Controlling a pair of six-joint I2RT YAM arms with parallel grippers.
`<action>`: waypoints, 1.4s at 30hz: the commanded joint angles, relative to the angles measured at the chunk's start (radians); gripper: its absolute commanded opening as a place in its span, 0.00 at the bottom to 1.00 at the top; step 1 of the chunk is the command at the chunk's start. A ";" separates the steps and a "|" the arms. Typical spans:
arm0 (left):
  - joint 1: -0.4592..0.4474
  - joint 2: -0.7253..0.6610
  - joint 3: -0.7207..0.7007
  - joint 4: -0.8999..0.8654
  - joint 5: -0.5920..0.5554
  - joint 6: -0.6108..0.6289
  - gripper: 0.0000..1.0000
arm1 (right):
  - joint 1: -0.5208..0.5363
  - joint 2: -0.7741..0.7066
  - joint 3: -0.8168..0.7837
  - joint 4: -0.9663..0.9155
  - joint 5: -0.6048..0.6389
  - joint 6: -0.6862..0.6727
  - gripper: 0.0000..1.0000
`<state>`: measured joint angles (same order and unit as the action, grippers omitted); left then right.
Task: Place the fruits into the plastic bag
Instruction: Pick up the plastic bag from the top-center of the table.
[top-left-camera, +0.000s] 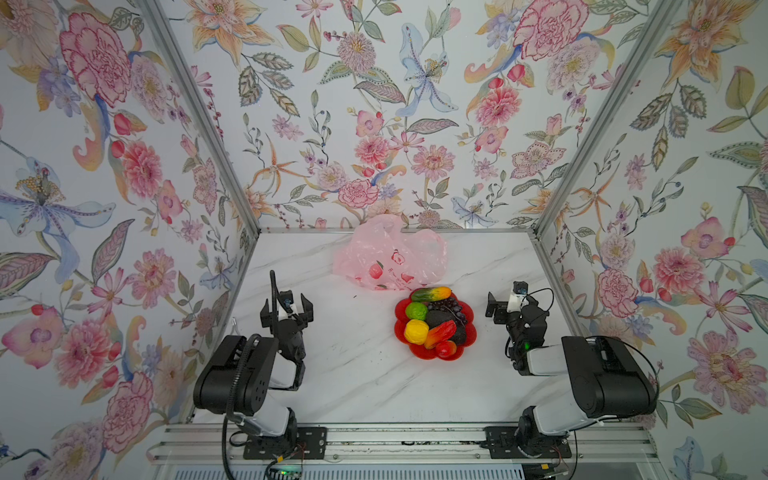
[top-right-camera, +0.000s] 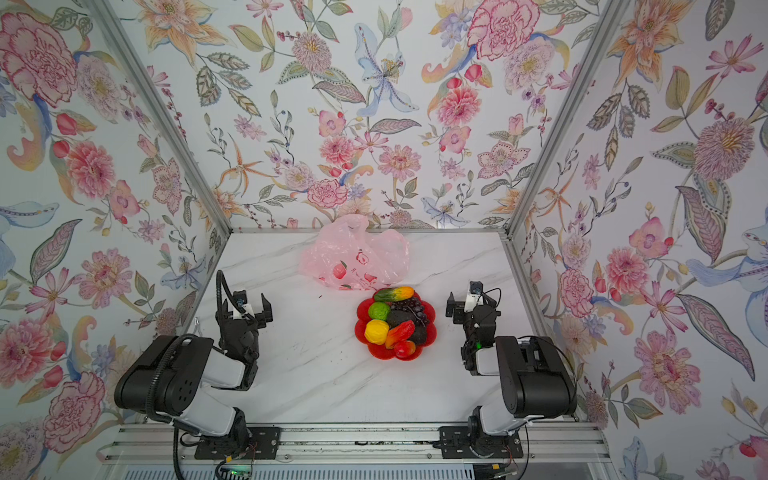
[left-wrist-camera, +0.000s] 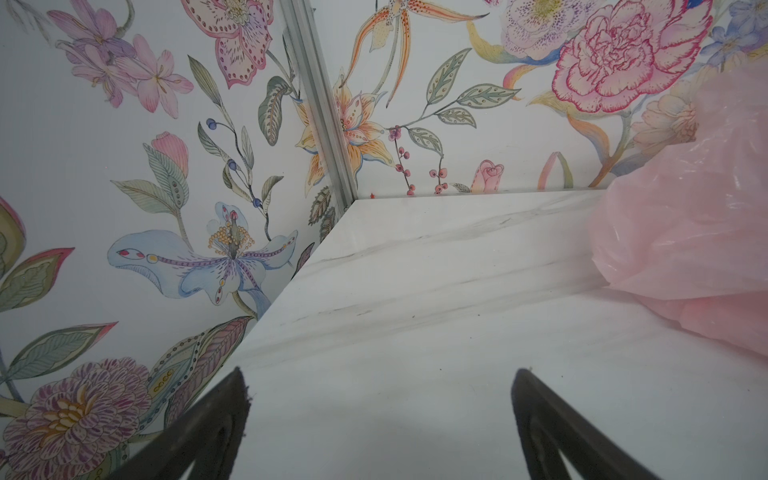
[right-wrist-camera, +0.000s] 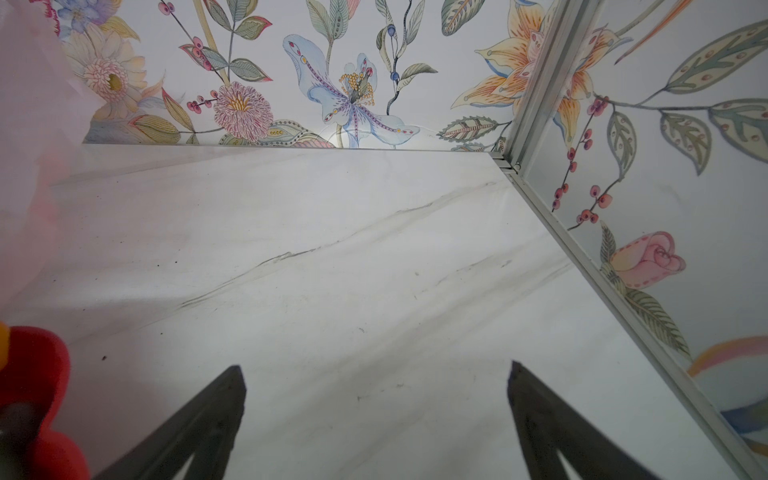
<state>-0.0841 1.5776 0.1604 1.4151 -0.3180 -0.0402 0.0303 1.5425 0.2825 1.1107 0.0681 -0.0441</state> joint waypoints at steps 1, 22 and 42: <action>0.000 0.002 0.014 0.025 -0.005 0.006 0.99 | -0.006 0.005 0.015 -0.012 0.006 0.016 0.99; -0.038 -0.168 0.738 -1.355 0.013 -0.365 0.99 | -0.095 -0.316 0.528 -1.201 -0.008 0.494 0.99; -0.177 0.343 1.769 -1.973 0.602 -0.517 0.99 | 0.218 0.518 1.746 -1.884 -0.417 0.367 0.95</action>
<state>-0.2066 1.8076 1.7306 -0.3481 0.2367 -0.5873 0.2409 2.0129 1.9541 -0.6193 -0.3985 0.3664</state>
